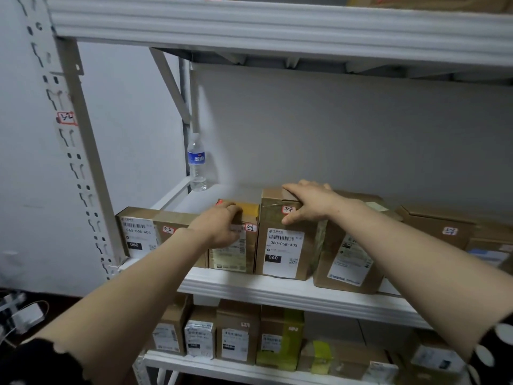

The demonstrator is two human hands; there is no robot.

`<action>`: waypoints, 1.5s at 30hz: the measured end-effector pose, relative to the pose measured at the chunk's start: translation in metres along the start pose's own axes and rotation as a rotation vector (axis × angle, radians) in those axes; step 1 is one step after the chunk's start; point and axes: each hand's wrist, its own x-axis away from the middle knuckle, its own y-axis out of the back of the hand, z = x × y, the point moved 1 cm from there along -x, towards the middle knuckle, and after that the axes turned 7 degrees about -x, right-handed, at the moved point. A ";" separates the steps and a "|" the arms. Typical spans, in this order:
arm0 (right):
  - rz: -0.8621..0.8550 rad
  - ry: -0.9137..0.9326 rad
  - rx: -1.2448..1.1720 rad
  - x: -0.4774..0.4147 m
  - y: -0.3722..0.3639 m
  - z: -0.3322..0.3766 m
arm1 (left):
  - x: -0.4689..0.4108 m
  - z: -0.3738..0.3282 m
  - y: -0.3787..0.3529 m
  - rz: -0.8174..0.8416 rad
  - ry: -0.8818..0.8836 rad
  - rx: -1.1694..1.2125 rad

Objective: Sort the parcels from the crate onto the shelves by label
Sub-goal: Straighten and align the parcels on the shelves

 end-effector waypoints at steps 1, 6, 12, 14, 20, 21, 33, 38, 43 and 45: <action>0.004 -0.003 0.000 0.001 0.000 0.001 | 0.001 -0.001 0.001 -0.017 0.010 0.017; 0.019 -0.034 -0.215 0.022 0.016 -0.006 | 0.002 -0.017 0.015 -0.227 -0.027 0.111; -0.068 -0.147 -0.232 0.051 0.043 -0.057 | 0.003 -0.063 0.032 -0.413 -0.305 -0.060; -0.031 -0.183 -0.057 0.053 0.032 -0.067 | 0.000 -0.075 0.031 -0.407 -0.347 -0.124; -0.073 -0.182 0.056 0.057 -0.006 -0.075 | -0.004 -0.087 0.028 -0.303 -0.300 -0.136; -0.105 -0.175 0.045 0.058 -0.007 -0.075 | -0.004 -0.087 0.027 -0.277 -0.293 -0.130; -0.258 -0.123 -0.333 0.054 -0.013 -0.079 | -0.002 -0.088 0.030 -0.218 -0.238 -0.085; -0.248 -0.132 -0.331 0.056 -0.011 -0.079 | -0.002 -0.092 0.033 -0.181 -0.229 -0.082; -0.222 -0.126 -0.307 0.064 -0.004 -0.073 | 0.000 -0.095 0.037 -0.172 -0.223 -0.056; -0.241 -0.127 -0.288 0.073 0.003 -0.073 | 0.000 -0.097 0.040 -0.175 -0.241 -0.072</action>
